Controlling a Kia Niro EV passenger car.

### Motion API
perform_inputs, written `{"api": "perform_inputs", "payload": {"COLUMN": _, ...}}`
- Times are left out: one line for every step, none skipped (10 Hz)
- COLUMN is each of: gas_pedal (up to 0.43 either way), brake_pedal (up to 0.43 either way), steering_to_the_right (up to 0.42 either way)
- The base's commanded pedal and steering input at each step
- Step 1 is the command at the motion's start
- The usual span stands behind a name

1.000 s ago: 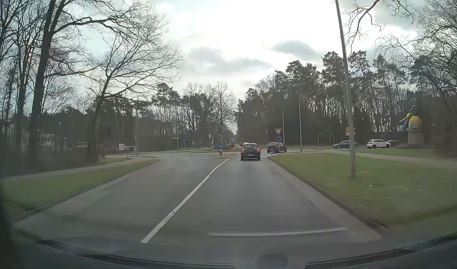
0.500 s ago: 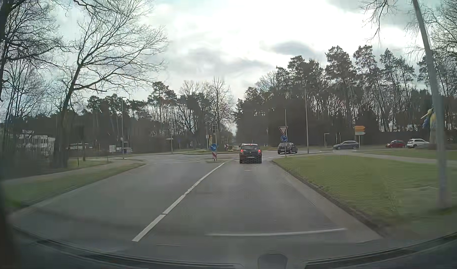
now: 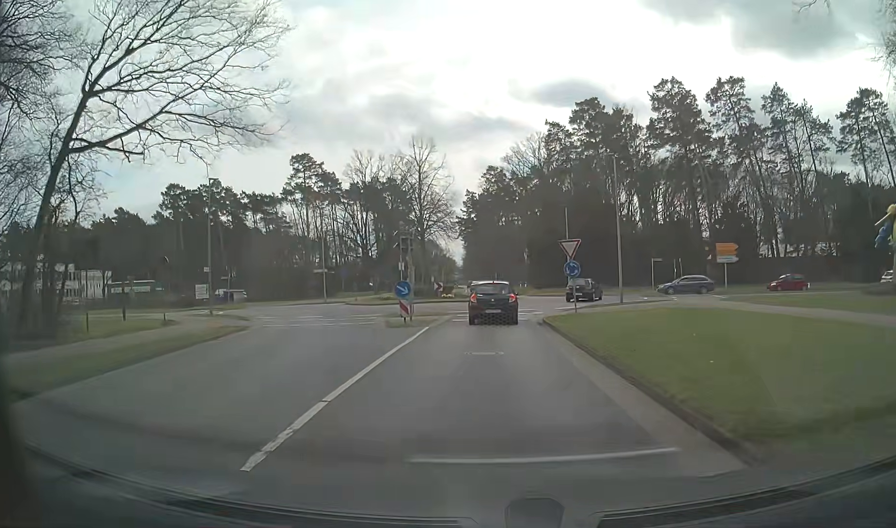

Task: Follow the waypoints while adhering to traffic rules and regulations

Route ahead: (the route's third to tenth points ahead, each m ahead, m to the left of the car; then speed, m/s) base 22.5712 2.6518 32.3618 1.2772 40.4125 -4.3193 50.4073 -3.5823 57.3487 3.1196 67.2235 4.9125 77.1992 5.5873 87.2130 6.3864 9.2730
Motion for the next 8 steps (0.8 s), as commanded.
{"api": "perform_inputs", "payload": {"gas_pedal": 0.000, "brake_pedal": 0.128, "steering_to_the_right": 0.001}}
{"api": "perform_inputs", "payload": {"gas_pedal": 0.000, "brake_pedal": 0.122, "steering_to_the_right": 0.001}}
{"api": "perform_inputs", "payload": {"gas_pedal": 0.000, "brake_pedal": 0.122, "steering_to_the_right": 0.001}}
{"api": "perform_inputs", "payload": {"gas_pedal": 0.000, "brake_pedal": 0.116, "steering_to_the_right": 0.000}}
{"api": "perform_inputs", "payload": {"gas_pedal": 0.000, "brake_pedal": 0.116, "steering_to_the_right": 0.000}}
{"api": "perform_inputs", "payload": {"gas_pedal": 0.000, "brake_pedal": 0.116, "steering_to_the_right": 0.000}}
{"api": "perform_inputs", "payload": {"gas_pedal": 0.000, "brake_pedal": 0.116, "steering_to_the_right": 0.000}}
{"api": "perform_inputs", "payload": {"gas_pedal": 0.000, "brake_pedal": 0.110, "steering_to_the_right": 0.000}}
